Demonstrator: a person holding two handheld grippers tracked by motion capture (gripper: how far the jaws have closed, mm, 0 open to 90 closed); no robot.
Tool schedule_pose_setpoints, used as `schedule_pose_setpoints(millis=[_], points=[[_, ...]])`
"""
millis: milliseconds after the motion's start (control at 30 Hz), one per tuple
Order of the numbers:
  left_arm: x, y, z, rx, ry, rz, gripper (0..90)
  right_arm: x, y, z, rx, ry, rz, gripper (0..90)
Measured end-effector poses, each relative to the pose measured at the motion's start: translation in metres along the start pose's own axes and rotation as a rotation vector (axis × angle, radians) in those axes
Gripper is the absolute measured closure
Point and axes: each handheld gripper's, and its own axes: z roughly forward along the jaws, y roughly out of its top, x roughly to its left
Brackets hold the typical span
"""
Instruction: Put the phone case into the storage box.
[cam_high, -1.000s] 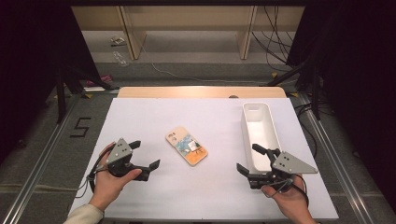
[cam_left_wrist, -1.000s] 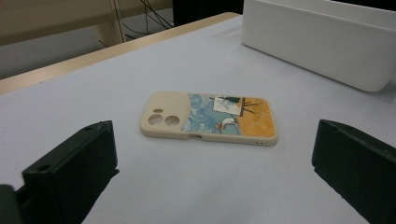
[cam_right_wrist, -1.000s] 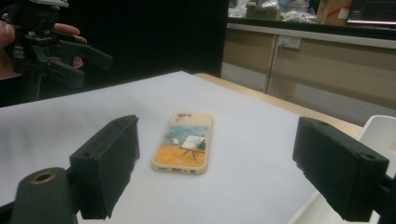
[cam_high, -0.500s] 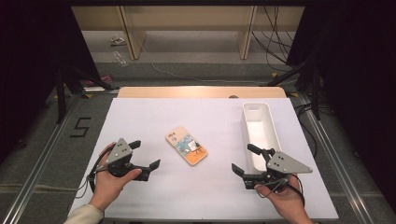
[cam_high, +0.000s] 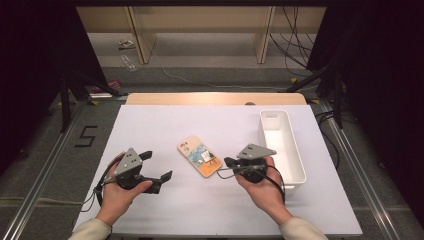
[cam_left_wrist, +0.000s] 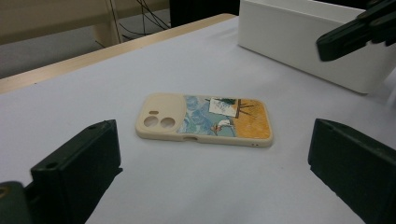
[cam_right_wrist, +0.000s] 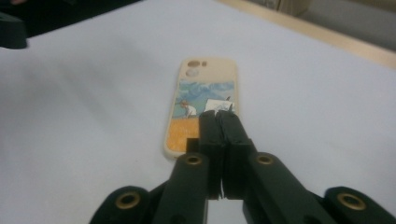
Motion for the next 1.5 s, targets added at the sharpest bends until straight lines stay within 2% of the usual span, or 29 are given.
schedule_pose_setpoints(millis=[33,67,100,167,233,267,300,400,667,767,967,1033,1233,1500], points=[[0.0,0.0,0.0,0.0,0.0,0.0,2.1,0.0,0.0,0.0,0.0,0.0,0.0,90.0],[0.0,0.0,0.0,0.0,-0.003,-0.001,2.3,0.0,0.004,0.016,0.061,-0.014,-0.004,90.0],[0.0,0.0,0.0,0.0,-0.003,-0.001,2.4,0.0,0.004,0.016,0.061,-0.014,-0.004,90.0],[0.0,0.0,-0.001,-0.001,-0.007,-0.001,2.6,-0.001,0.005,0.029,0.093,-0.024,-0.009,90.0],[0.0,0.0,-0.001,-0.001,-0.008,-0.002,2.9,-0.004,0.006,0.045,0.11,-0.045,0.005,90.0],[0.0,0.0,-0.001,-0.001,-0.008,-0.002,2.8,-0.004,0.006,0.045,0.11,-0.045,0.005,90.0],[0.0,0.0,0.0,0.0,-0.007,-0.002,2.8,-0.006,0.006,0.054,0.13,-0.072,0.012,90.0],[0.0,0.0,0.0,0.0,-0.005,-0.002,2.9,-0.01,0.004,0.068,0.168,-0.097,0.036,90.0],[0.001,-0.001,0.0,0.013,0.0,-0.003,3.2,-0.02,-0.006,0.089,0.247,-0.172,0.064,90.0],[0.001,-0.001,0.001,0.016,0.002,-0.002,3.2,-0.021,-0.009,0.094,0.269,-0.178,0.074,90.0],[0.001,-0.002,0.002,0.026,0.002,-0.009,3.3,-0.022,-0.011,0.096,0.278,-0.16,0.068,90.0],[0.0,-0.002,0.002,0.028,0.002,-0.01,3.3,-0.019,-0.01,0.096,0.279,-0.14,0.064,90.0],[0.001,-0.002,0.002,0.037,0.012,-0.008,3.5,-0.001,-0.008,0.099,0.285,-0.066,0.048,90.0],[0.001,-0.002,0.003,0.049,0.019,-0.006,3.8,0.033,-0.005,0.108,0.28,0.037,0.023,90.0]])
